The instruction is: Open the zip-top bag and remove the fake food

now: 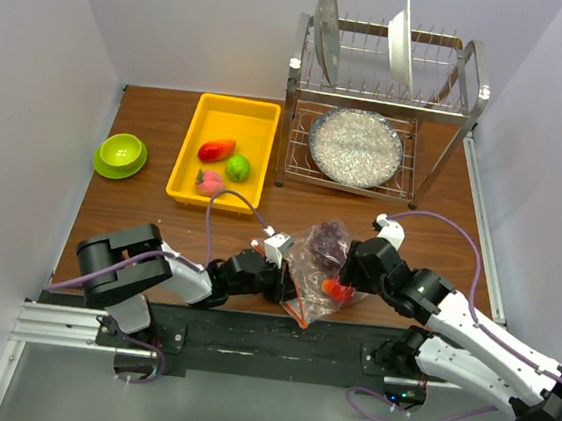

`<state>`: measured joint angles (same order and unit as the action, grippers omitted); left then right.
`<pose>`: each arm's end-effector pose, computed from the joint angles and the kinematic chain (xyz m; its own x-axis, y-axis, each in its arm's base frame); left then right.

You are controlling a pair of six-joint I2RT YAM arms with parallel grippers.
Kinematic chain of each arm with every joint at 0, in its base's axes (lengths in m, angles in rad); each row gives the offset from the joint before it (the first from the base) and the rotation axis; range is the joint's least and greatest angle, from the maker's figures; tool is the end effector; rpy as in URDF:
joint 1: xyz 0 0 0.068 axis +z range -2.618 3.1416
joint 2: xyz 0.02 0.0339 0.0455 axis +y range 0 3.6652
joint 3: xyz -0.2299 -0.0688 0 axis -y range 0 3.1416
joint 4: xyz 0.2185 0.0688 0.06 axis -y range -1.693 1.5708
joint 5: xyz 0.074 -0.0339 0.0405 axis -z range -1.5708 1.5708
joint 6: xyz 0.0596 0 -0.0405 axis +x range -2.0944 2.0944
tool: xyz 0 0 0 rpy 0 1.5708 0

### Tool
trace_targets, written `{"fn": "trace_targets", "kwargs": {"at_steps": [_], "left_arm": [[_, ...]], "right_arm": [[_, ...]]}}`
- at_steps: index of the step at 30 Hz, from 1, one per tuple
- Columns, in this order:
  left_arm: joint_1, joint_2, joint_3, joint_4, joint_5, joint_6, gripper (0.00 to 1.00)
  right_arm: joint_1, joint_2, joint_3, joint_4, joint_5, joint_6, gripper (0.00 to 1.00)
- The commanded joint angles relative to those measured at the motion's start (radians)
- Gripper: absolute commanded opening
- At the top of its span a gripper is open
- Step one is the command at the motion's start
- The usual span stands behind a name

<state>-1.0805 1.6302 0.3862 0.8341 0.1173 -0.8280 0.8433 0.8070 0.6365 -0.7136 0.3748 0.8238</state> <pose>0.1270 -0.2527 0.1022 -0.8095 -0.0369 -0.5860 0.4885 0.5112 -0.7071 0.1284 0.1114 0.2015 -0.7461 0.1888 -0.6385 0.0100 0.9620 0.2728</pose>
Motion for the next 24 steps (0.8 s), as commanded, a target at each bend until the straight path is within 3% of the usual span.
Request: {"fn": "trace_targets", "kwargs": {"at_steps": [1,4,6,8,9,13,24], "left_arm": [[-0.002,-0.032,-0.024,0.040,-0.027,-0.033,0.00],[-0.004,-0.043,-0.035,0.027,-0.031,-0.033,0.00],[-0.004,-0.050,-0.041,0.026,-0.027,-0.036,0.00],[-0.004,-0.050,-0.047,0.030,-0.022,-0.034,0.00],[-0.006,-0.050,-0.049,0.033,-0.019,-0.031,0.00],[-0.010,-0.047,-0.067,0.014,-0.033,-0.029,0.00],[-0.012,-0.072,-0.093,-0.116,-0.151,-0.076,0.00]], "right_arm": [[0.031,0.046,-0.031,-0.001,-0.005,0.034,0.60],[0.057,0.105,-0.026,0.017,0.009,0.035,0.60],[0.069,0.129,-0.017,0.032,0.016,0.034,0.54],[0.071,0.147,-0.002,0.034,0.027,0.023,0.38],[0.073,0.149,0.005,0.029,0.030,0.017,0.25],[0.071,0.129,0.063,-0.009,0.067,0.003,0.02],[0.071,-0.005,0.138,0.019,0.036,-0.017,0.00]]}}
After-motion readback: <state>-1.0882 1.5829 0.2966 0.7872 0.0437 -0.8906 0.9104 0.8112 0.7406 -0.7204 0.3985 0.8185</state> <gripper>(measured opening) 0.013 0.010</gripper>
